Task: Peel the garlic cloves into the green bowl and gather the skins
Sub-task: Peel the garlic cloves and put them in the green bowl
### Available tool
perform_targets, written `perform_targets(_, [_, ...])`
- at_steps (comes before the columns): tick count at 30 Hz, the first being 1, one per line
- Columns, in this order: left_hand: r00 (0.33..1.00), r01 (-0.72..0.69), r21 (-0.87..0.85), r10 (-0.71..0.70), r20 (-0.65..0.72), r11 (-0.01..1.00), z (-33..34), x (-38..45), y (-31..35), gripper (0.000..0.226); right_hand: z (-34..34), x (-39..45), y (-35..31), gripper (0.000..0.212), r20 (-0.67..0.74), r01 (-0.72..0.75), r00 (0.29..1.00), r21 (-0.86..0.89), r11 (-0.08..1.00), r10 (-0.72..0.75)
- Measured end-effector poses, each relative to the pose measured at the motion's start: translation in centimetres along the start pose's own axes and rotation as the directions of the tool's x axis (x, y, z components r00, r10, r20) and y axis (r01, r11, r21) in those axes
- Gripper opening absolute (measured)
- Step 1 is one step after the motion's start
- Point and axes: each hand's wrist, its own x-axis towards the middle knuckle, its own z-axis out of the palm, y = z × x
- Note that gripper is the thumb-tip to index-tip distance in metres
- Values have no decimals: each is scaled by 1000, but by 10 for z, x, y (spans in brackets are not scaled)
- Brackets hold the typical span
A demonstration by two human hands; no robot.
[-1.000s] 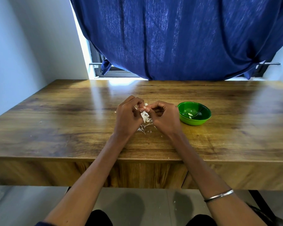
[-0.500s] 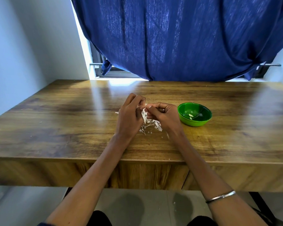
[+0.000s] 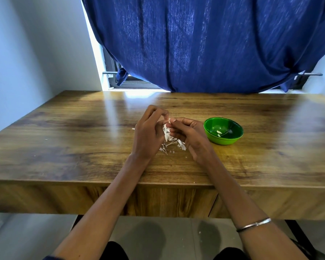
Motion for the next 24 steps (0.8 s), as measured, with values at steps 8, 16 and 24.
perform_targets(8, [1000, 10, -97, -11, -8, 995, -2, -1, -2, 19, -3, 4, 2, 15, -58, 45, 997, 34, 998, -43])
perform_targets(16, [996, -44, 2, 44, -73, 999, -4, -3, -4, 12, -7, 5, 6, 20, -117, 104, 986, -152, 983, -122])
perform_targets(24, [996, -54, 35, 57, -73, 998, -3, -3, -1, 13, -7, 4, 4, 21, -106, 60, 992, -109, 992, -71])
